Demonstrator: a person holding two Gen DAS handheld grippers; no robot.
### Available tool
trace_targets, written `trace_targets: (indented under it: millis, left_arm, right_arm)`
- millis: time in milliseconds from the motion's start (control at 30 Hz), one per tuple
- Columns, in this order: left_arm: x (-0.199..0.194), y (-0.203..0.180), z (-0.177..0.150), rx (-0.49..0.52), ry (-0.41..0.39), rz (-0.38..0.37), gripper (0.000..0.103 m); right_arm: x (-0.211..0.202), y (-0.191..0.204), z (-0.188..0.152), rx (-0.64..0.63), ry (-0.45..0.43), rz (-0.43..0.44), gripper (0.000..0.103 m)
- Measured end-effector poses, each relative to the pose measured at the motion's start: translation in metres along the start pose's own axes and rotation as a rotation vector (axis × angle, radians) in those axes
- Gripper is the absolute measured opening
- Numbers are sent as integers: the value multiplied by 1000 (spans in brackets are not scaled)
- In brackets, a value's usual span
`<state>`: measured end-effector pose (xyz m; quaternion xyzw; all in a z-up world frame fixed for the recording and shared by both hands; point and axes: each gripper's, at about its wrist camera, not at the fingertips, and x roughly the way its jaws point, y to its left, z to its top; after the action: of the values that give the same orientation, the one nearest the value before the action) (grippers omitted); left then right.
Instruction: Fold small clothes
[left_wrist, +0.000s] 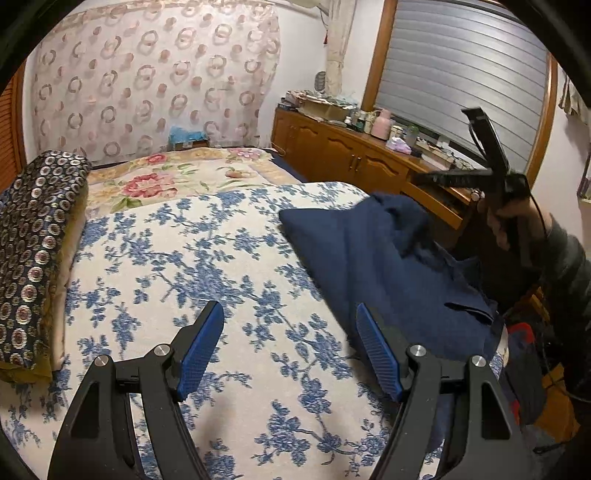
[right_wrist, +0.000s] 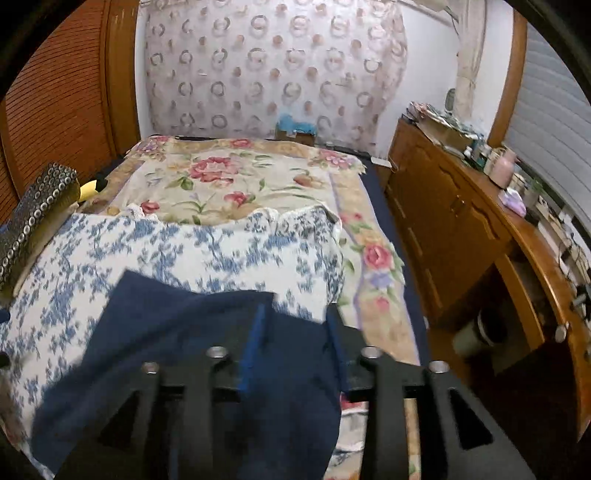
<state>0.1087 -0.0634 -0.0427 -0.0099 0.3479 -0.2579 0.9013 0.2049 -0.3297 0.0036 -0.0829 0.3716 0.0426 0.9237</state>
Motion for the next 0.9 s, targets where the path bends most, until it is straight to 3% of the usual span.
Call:
trace_targets:
  millis: [233,367,567,600,700,900]
  left_arm:
    - [5,-14,1,19,-5,-4,81]
    - [7,-21,0,34,3,-6,81]
    - [12,-30,-3,52,24,-17,81]
    - [13,-30,-3,53,27,-18,81]
    - [15,-36,-5,66,38,-23,81]
    - [13,-42,-4,81,34,-32,81]
  right_arm:
    - [-17,11,-54,1,3,109,44]
    - [-21,11,-76,-17,51,185,44]
    - [-13,2,-96,9,120,224,44]
    - [-14,0,-97,9,120,226,41]
    - [-20,-3,-95,-5,96,270,10]
    - [-65,-22,-102,-8,6,260,8]
